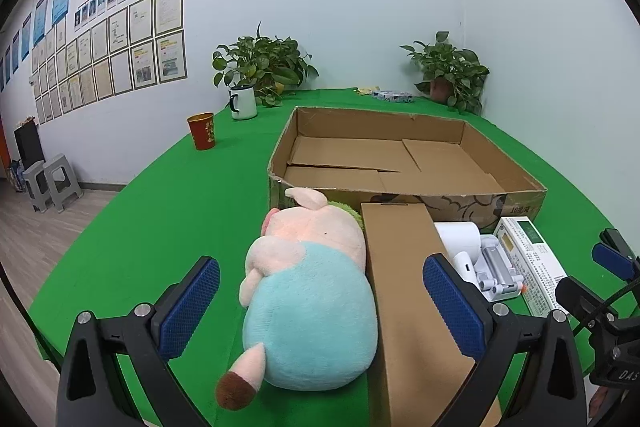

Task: Organize objects
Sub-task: 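Move the left tool toward the pink-and-teal plush pig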

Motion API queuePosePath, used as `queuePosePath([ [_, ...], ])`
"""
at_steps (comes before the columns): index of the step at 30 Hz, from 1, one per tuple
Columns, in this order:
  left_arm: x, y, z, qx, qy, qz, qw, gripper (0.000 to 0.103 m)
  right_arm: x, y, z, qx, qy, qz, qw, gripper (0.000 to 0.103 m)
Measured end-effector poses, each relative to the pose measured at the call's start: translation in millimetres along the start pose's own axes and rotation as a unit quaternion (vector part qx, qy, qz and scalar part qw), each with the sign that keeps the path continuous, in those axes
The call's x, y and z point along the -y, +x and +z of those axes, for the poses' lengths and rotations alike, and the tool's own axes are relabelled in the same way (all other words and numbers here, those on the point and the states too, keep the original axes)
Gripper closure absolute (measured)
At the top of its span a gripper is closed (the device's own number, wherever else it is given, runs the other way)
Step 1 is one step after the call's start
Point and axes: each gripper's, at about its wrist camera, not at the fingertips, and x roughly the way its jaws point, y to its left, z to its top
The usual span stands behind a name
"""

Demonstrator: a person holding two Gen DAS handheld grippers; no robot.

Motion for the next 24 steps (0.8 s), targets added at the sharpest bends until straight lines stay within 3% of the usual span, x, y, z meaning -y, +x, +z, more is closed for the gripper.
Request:
queuePosePath([
  [24,-17.3,21.1,-4.9,-0.024,-0.005,0.003,0.9997,0.001,-6.8,11.0,-6.3,-0.011,0.000,0.027,1.000,0.001],
])
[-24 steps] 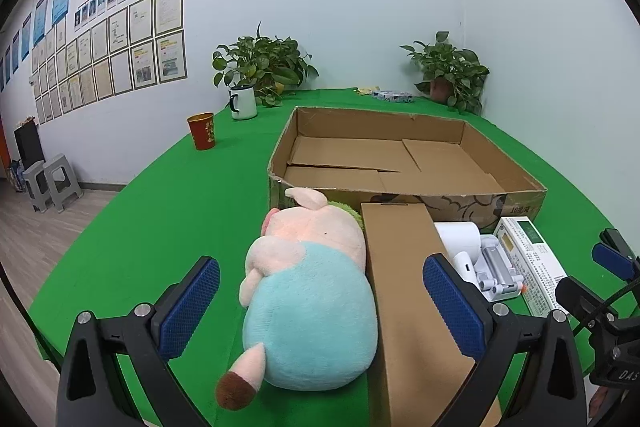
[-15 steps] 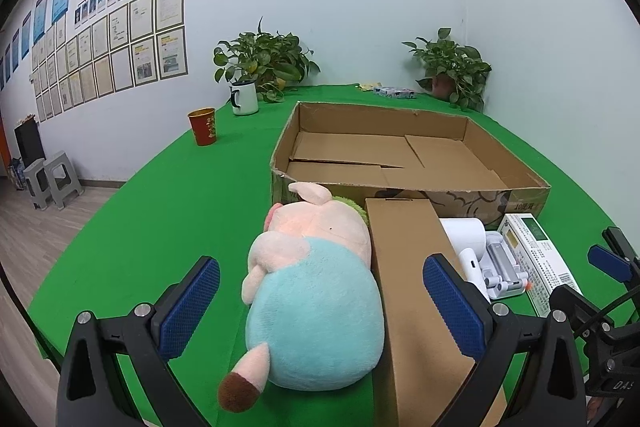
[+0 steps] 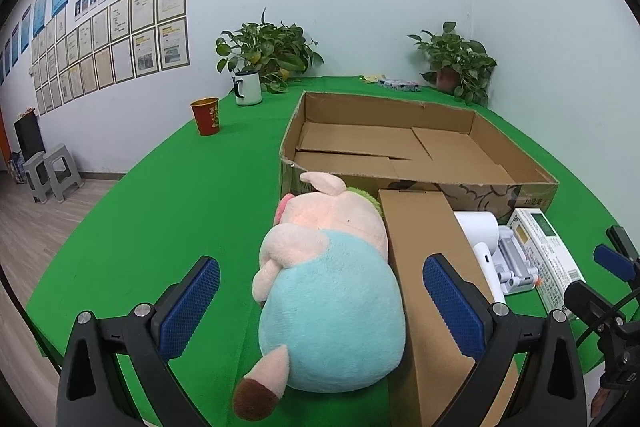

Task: Organize objects
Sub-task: 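Move the left tool toward the pink-and-teal plush pig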

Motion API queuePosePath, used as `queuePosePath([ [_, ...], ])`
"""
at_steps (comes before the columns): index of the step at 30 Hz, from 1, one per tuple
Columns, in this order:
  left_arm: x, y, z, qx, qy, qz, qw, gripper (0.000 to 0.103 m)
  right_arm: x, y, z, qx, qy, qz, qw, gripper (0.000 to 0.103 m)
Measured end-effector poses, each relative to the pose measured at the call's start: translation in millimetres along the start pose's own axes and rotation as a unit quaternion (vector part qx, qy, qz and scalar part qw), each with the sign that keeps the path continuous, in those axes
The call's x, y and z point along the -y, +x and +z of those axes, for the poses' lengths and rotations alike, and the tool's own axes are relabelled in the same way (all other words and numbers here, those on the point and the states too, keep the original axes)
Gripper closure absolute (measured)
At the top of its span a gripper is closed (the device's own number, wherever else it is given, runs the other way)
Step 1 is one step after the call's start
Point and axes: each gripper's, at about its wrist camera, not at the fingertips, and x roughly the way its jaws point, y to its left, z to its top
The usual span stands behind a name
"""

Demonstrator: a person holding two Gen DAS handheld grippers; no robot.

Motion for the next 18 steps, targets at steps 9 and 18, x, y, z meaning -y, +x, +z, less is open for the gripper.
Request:
queuePosePath([
  [9,-5.0,7.5,-1.7,-0.011,-0.001,-0.001,0.9999,0.001,-1.4,8.8,-1.6,-0.012,0.006,0.003,1.000,0.001],
  [18,-5.6,14.6,-2.9,-0.024,-0.003,-0.022,0.9995,0.001,-4.9,7.7,-1.6,-0.010,-0.005,-0.003,1.000,0.001],
])
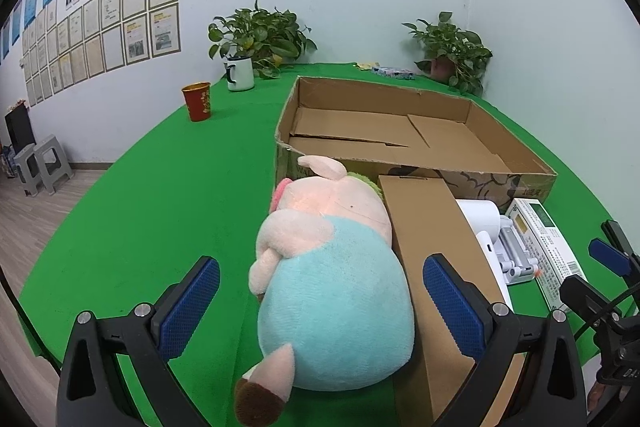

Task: Organize objects
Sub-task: 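Move the left tool toward the pink-and-teal plush pig, then grasp the plush pig with the left gripper and lift it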

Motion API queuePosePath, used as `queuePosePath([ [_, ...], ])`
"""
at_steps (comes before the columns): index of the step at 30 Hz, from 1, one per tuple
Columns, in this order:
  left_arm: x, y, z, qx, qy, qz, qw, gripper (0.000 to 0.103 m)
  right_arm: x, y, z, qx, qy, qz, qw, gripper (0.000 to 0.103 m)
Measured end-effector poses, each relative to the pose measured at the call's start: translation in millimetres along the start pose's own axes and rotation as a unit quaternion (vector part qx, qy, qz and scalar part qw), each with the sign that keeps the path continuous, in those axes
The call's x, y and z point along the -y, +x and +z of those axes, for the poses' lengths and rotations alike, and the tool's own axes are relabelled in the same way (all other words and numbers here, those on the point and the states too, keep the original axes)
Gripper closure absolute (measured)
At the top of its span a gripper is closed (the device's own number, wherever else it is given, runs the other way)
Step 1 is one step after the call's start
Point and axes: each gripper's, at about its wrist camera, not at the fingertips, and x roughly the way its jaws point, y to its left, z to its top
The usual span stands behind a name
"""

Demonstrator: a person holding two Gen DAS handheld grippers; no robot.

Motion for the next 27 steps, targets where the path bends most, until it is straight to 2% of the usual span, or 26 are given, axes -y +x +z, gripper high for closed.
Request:
queuePosePath([
  [13,-16.2,4.5,2.1,-0.001,-0.011,-0.005,0.9999,0.001,-11.1,1.3,10.5,0.015,-0.034,-0.005,0.999,0.001],
  [18,-26.1,6.4,0.1,-0.004,-0.016,-0.011,0.9998,0.004,-20.7,3.0,18.0,0.021,-0.037,0.017,0.999,0.001],
  [21,-30.6,10.1,-1.2,-0.010,-0.018,-0.018,0.9996,0.007,-28.3,3.4,23.1,0.022,-0.036,0.037,0.998,0.001],
  [24,-35.4,17.6,-3.5,-0.021,-0.027,-0.043,0.9985,0.008,-39.0,1.7,30.6,0.022,-0.035,0.087,0.995,0.001],
  [27,-40.7,25.1,-6.2,-0.030,-0.043,-0.082,0.9953,0.015,-42.0,5.2,36.9,0.008,-0.007,0.147,0.989,0.001],
])
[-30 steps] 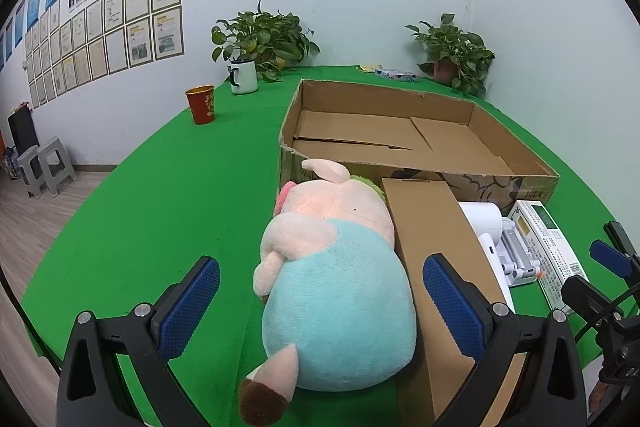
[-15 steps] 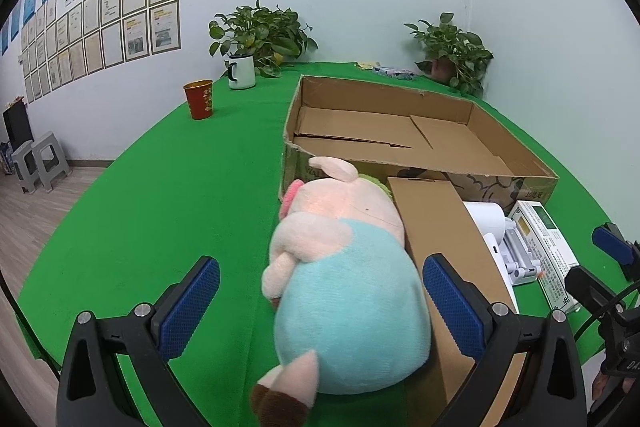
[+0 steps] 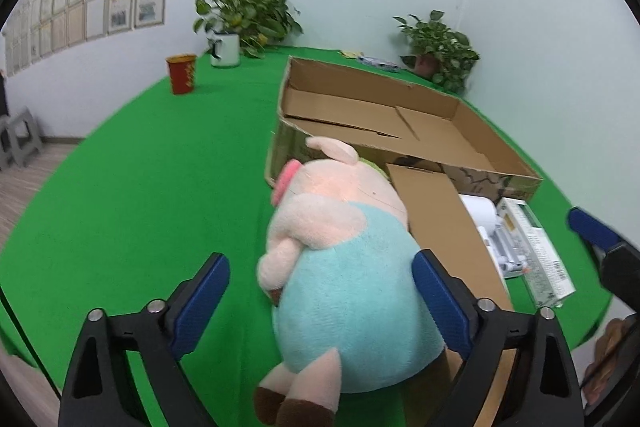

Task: Organize objects
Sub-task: 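Grasp the plush pig with the left gripper and lift it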

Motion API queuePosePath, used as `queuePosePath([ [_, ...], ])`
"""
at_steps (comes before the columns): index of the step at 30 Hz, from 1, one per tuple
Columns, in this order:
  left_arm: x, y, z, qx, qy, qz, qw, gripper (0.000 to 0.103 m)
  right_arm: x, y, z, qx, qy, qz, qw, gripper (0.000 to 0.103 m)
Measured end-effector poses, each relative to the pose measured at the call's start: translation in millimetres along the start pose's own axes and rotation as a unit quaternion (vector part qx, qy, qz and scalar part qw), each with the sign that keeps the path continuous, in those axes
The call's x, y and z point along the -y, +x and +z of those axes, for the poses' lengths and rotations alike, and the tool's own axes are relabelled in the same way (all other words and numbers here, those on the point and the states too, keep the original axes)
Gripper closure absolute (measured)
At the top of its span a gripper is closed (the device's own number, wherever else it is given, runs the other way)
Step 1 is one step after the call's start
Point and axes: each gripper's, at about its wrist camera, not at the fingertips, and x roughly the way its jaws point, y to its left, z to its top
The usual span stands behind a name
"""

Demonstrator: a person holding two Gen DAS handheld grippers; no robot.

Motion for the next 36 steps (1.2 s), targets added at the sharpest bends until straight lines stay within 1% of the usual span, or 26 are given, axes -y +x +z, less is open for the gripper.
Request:
queuePosePath([
  [1,-1.6,1.7,-0.9,-0.002,-0.005,-0.014,0.9999,0.020,1.9,1.9,2.0,-0.006,0.020,0.024,0.999,0.001],
  [2,-3.6,3.3,-2.2,-0.006,-0.010,-0.033,0.9994,0.026,2.1,2.8,2.9,-0.009,0.031,0.034,0.999,0.001],
  [3,-5.3,3.9,-3.4,-0.008,-0.013,-0.048,0.9987,0.029,2.0,4.3,4.2,-0.015,0.041,0.042,0.998,0.001],
  [4,-6.6,3.9,-4.8,-0.008,-0.013,-0.057,0.9983,0.032,0.2,4.9,5.0,-0.019,0.043,0.044,0.998,0.001],
  [6,-6.8,1.7,-9.3,-0.001,-0.001,-0.059,0.9982,0.037,-10.2,7.9,7.1,-0.031,0.030,0.044,0.998,0.001],
  [7,-6.7,0.5,-10.9,0.002,0.004,-0.064,0.9979,0.045,-16.5,9.6,8.3,-0.036,0.023,0.050,0.998,0.001],
  [8,-6.8,-1.3,-12.4,0.003,0.005,-0.072,0.9974,0.048,-20.3,10.3,8.5,-0.039,0.021,0.055,0.998,0.001],
  [10,-6.9,-4.2,-16.1,0.006,0.012,-0.073,0.9973,0.051,-31.7,13.9,11.2,-0.046,0.017,0.069,0.996,0.001],
  [12,-8.8,-8.3,-20.5,0.011,0.013,-0.075,0.9971,0.053,-39.0,17.9,13.5,-0.050,0.011,0.066,0.997,0.001],
  [19,-41.1,-34.0,-36.0,0.022,-0.043,-0.102,0.9935,0.062,-56.2,45.4,17.6,-0.087,-0.010,0.047,0.995,0.001],
  [22,-55.5,-45.1,-41.8,0.029,-0.063,-0.111,0.9914,0.064,-62.5,52.9,18.7,-0.098,-0.016,0.054,0.994,0.001],
  [25,-65.3,-53.3,-46.2,0.029,-0.074,-0.119,0.9897,0.065,-71.1,65.5,20.3,-0.119,-0.013,0.067,0.991,0.001],
  [29,-77.9,-58.4,-53.8,0.032,-0.087,-0.121,0.9882,0.066,-91.6,90.1,20.1,-0.150,-0.041,0.053,0.986,0.001],
  [33,-89.1,-57.5,-57.2,0.033,-0.111,-0.131,0.9846,0.067,-90.3,106.6,18.2,-0.184,-0.019,0.048,0.982,0.001],
  [34,-88.5,-57.9,-57.4,0.035,-0.109,-0.130,0.9848,0.067,-88.8,110.1,17.8,-0.191,-0.014,0.047,0.980,0.002],
  [36,-83.6,-57.1,-57.5,0.037,-0.096,-0.124,0.9870,0.068,-89.0,114.8,16.6,-0.205,-0.008,0.047,0.978,0.010],
])
